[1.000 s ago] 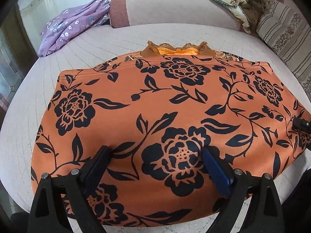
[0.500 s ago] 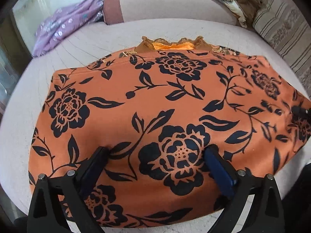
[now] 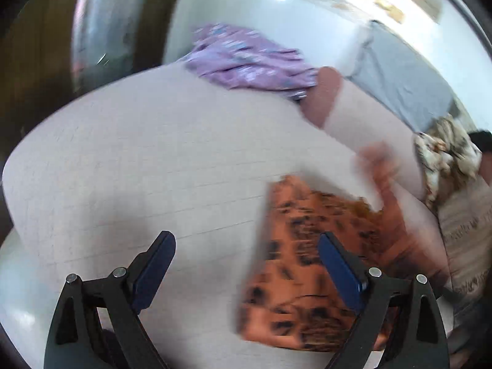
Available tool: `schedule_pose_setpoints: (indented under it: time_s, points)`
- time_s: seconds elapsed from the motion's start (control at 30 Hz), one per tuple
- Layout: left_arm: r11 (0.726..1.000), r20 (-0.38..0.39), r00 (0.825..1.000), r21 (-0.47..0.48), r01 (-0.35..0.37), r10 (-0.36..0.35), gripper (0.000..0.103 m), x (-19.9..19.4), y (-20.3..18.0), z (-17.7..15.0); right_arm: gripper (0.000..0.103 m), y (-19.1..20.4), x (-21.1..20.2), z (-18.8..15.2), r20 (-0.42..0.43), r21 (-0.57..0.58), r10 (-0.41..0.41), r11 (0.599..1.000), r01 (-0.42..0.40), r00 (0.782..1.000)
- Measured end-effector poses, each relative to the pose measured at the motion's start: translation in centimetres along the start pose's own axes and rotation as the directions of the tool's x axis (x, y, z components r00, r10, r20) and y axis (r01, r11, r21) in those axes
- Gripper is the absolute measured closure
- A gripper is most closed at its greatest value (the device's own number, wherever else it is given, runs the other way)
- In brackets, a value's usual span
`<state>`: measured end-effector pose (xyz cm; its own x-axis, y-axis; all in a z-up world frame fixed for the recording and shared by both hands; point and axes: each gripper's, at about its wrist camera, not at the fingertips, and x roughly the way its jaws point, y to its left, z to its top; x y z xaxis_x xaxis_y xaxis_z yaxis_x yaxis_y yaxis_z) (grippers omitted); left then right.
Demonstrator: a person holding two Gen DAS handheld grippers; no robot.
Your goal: Fold small clothes
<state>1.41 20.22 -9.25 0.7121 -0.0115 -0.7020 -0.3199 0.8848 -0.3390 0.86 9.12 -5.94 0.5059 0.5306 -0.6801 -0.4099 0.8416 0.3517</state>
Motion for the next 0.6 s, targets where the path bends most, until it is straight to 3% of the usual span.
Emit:
schedule_pose_setpoints:
  time_s: [0.07, 0.1, 0.2, 0.33, 0.47, 0.53, 0.6]
  points:
    - [0.999, -0.020, 1.000, -0.048, 0.008, -0.009, 0.009, 1.0, 1.5, -0.3, 0.092, -0.4, 6.6, -3.0, -0.197, 0.034, 0.014, 0.999, -0.007, 0.980]
    - [0.996, -0.031, 0.999, -0.081, 0.024, -0.026, 0.009, 1.4, 2.3, -0.4, 0.091, -1.2, 8.4, -4.2, -0.241, 0.080, 0.038, 0.997, -0.020, 0.970]
    - [0.991, -0.011, 0.998, -0.113, 0.066, -0.067, 0.009, 1.7, 2.7, -0.2, 0.093, -0.9, 6.9, -3.1, -0.186, 0.102, 0.054, 0.994, -0.035, 0.981]
    - [0.989, -0.005, 0.995, -0.117, 0.093, -0.095, 0.009, 1.7, 2.3, -0.7, 0.093, 0.2, 3.2, 1.3, -0.072, 0.094, 0.074, 0.993, -0.067, 0.995]
    - [0.983, 0.010, 0.993, -0.141, 0.114, -0.114, 0.009, 1.1, 3.3, -0.6, 0.092, 2.1, -1.1, 5.1, 0.092, 0.098, 0.126, 0.986, -0.135, 0.988]
    - [0.976, 0.011, 0.992, -0.180, 0.125, -0.125, 0.009, 0.9, 4.1, -0.5, 0.092, 3.8, -1.4, 4.9, 0.105, 0.069, 0.152, 0.985, -0.160, 0.983]
    - [0.970, 0.010, 0.991, -0.207, 0.131, -0.132, 0.009, 0.8, 4.6, -0.6, 0.092, 5.1, 0.9, 3.4, 0.036, 0.051, 0.128, 0.990, -0.130, 0.991]
